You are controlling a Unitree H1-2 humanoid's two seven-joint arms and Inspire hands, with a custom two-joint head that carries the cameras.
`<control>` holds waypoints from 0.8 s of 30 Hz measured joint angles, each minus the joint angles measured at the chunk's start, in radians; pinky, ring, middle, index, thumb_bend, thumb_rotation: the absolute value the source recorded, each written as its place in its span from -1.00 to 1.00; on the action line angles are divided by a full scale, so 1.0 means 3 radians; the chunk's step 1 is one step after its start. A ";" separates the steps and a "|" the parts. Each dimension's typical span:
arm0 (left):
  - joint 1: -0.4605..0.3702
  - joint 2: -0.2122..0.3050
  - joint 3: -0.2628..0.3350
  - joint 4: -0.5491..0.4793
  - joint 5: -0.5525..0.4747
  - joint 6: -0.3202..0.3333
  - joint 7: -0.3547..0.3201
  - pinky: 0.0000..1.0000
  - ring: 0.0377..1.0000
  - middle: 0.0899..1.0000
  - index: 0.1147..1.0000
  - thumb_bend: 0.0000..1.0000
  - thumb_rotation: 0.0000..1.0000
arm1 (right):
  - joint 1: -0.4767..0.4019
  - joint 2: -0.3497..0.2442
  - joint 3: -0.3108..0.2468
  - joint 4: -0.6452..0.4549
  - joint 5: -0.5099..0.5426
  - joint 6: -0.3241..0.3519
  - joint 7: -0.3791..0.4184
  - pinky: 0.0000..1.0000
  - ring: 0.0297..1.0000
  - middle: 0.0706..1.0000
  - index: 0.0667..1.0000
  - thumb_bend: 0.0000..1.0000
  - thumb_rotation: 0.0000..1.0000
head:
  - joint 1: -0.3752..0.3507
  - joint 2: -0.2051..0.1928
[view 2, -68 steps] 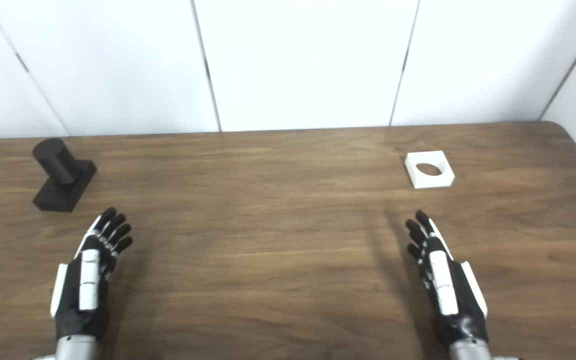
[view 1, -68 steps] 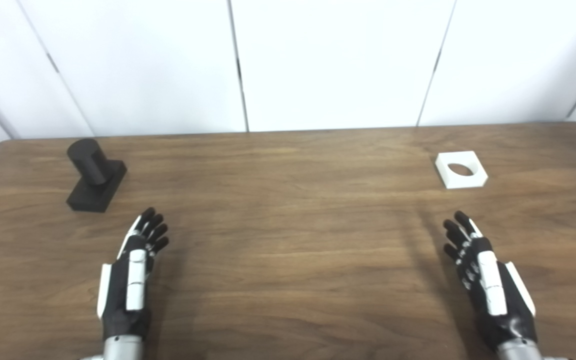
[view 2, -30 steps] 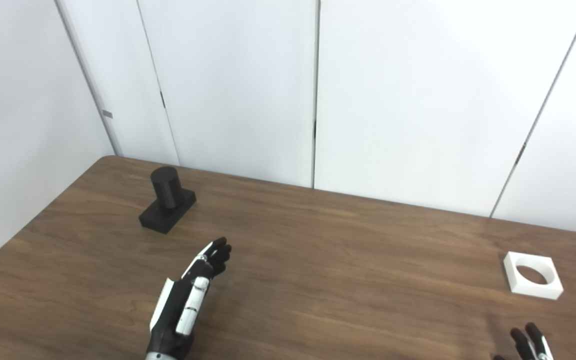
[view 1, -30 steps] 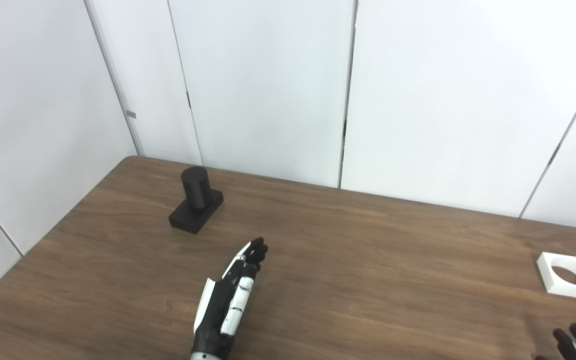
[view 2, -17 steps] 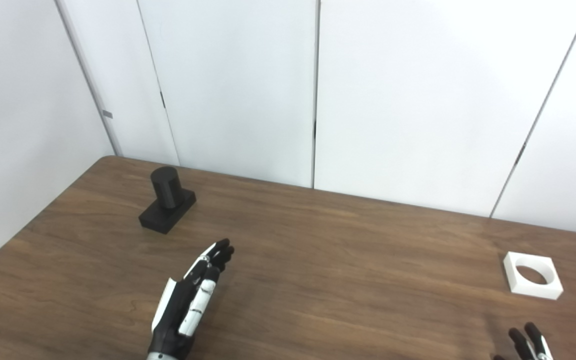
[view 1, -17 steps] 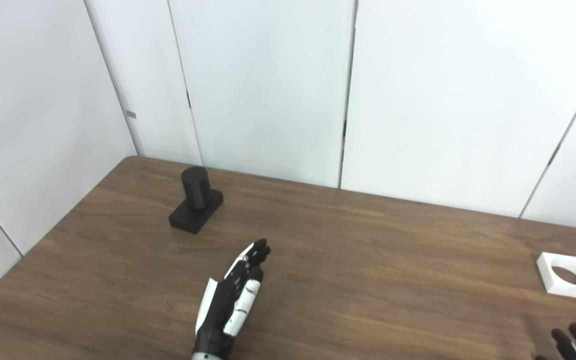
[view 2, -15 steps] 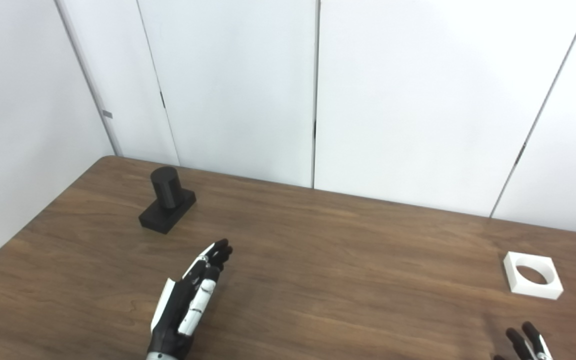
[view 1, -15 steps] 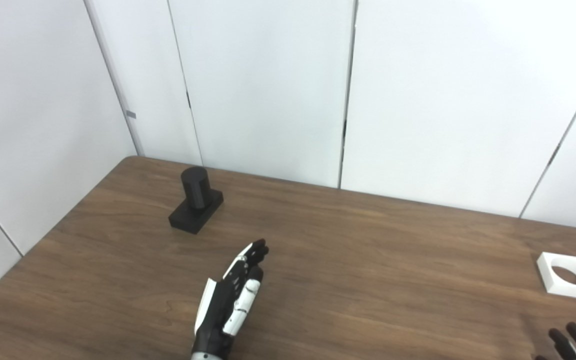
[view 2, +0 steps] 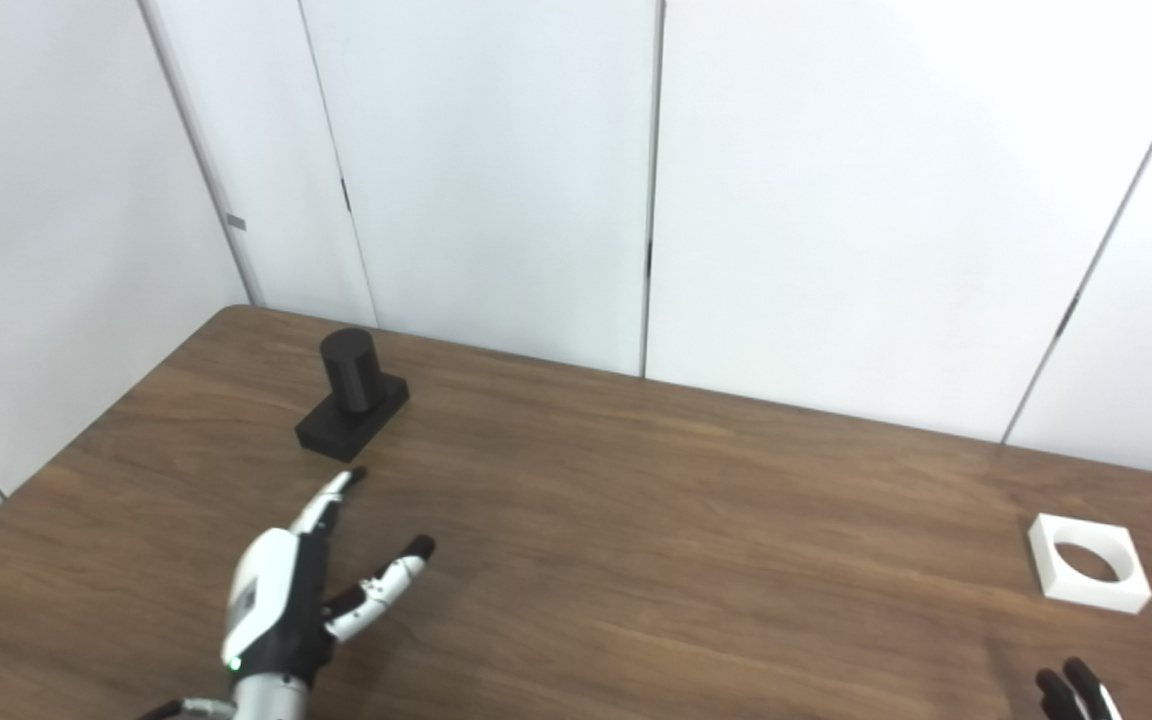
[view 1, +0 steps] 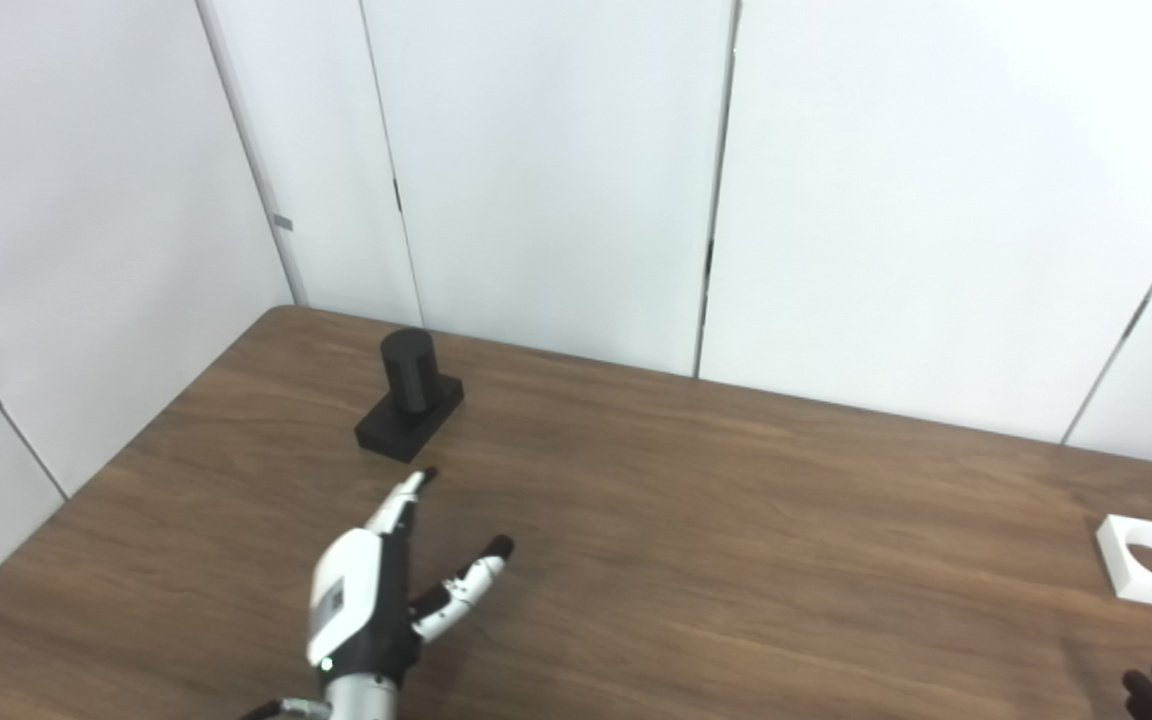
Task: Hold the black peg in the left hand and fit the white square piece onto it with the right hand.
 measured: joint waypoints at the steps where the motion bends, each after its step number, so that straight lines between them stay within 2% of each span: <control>1: -0.0010 0.0037 0.0009 0.0000 0.0094 0.0040 -0.0014 0.97 0.87 0.84 0.80 0.75 0.25 | 0.0001 0.0002 0.0000 0.0000 0.0016 0.0001 -0.0002 0.91 0.93 0.84 0.89 0.37 1.00 | 0.0000 0.0000; 3: -0.0044 0.0174 0.0012 0.0003 0.0324 0.0140 -0.0052 0.99 0.87 0.83 0.78 0.83 0.27 | 0.0005 0.0002 0.0002 0.0000 0.0039 0.0007 -0.0003 0.91 0.94 0.85 0.89 0.37 1.00 | 0.0000 -0.0005; 6: -0.0101 0.0447 0.0033 0.0042 0.0644 0.0288 -0.0074 1.00 0.90 0.84 0.77 0.89 0.43 | 0.0012 0.0001 0.0003 0.0000 0.0047 0.0012 -0.0010 0.91 0.94 0.85 0.89 0.39 1.00 | 0.0000 0.0000; 9: -0.0167 0.0581 0.0060 0.0163 0.0859 0.0438 -0.0108 1.00 0.97 0.89 0.79 0.93 0.55 | 0.0022 0.0002 0.0003 -0.0002 0.0048 0.0011 -0.0026 0.93 0.94 0.86 0.88 0.39 1.00 | -0.0025 0.0010; 11: -0.0230 0.0592 0.0074 0.0249 0.0933 0.0516 -0.0188 1.00 1.00 0.94 0.82 0.92 0.56 | 0.0030 0.0002 0.0003 -0.0007 0.0048 0.0010 -0.0036 0.93 0.94 0.85 0.89 0.37 1.00 | -0.0031 0.0015; 16: -0.0422 0.0580 0.0188 0.0408 0.1060 0.0530 -0.0406 1.00 1.00 0.96 0.81 0.93 0.61 | 0.0031 0.0002 0.0011 -0.0009 0.0047 0.0005 -0.0036 0.92 0.92 0.83 0.87 0.39 1.00 | -0.0026 0.0020; 24: -0.0740 0.0642 0.0233 0.0838 0.1072 0.0529 -0.0388 1.00 1.00 0.95 0.76 0.90 0.59 | 0.0027 0.0001 0.0016 -0.0009 0.0049 0.0005 -0.0036 0.94 0.92 0.82 0.82 0.41 1.00 | -0.0036 0.0036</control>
